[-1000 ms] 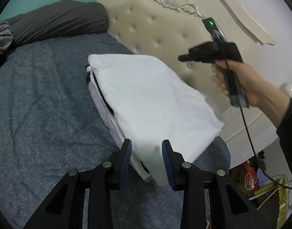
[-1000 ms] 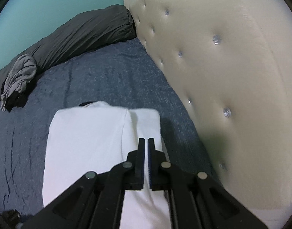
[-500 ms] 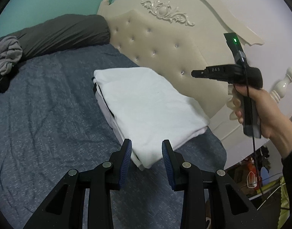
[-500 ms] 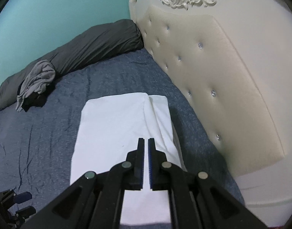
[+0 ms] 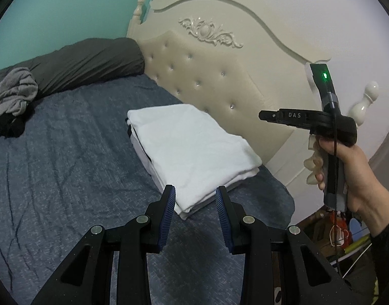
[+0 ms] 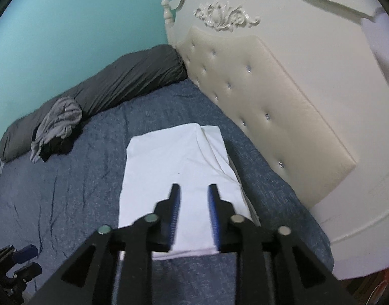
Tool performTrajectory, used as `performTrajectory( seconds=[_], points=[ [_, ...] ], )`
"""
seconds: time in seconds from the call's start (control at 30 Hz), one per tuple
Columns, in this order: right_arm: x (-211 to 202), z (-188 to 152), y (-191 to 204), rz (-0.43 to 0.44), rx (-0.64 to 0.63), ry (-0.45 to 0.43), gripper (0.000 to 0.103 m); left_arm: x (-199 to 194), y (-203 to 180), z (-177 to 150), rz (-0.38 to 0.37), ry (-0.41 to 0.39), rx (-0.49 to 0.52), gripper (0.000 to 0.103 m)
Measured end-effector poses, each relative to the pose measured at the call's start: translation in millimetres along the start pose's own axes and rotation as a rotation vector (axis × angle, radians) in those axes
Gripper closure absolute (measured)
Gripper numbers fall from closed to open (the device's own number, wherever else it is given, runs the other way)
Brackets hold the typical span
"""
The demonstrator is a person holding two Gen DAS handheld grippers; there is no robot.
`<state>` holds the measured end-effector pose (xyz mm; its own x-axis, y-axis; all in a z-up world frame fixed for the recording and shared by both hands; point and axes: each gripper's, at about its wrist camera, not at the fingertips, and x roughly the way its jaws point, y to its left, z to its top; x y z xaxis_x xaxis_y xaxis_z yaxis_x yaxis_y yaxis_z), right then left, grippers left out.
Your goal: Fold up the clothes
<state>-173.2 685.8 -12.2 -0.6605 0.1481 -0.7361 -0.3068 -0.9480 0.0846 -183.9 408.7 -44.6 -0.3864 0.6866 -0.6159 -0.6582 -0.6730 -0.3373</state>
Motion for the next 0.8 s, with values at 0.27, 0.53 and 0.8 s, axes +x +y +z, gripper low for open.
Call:
performTrajectory(
  seconds=[0.27, 0.53, 0.8],
  points=[
    [-40.6, -19.2, 16.5, 0.011, 0.032, -0.055, 0.057, -31.6, -9.2, -5.8, 0.007, -0.028, 0.031, 0.061],
    [-72.3, -50.3, 32.6, 0.029, 0.072, -0.083, 0.048, -61.3, -16.1, -14.8, 0.005, -0.055, 0.052, 0.052],
    [-103.4, -77.9, 42.7, 0.035, 0.099, -0.116, 0.037, -81.7, -18.7, -26.1, 0.004, -0.069, 0.060, 0.044]
  ],
)
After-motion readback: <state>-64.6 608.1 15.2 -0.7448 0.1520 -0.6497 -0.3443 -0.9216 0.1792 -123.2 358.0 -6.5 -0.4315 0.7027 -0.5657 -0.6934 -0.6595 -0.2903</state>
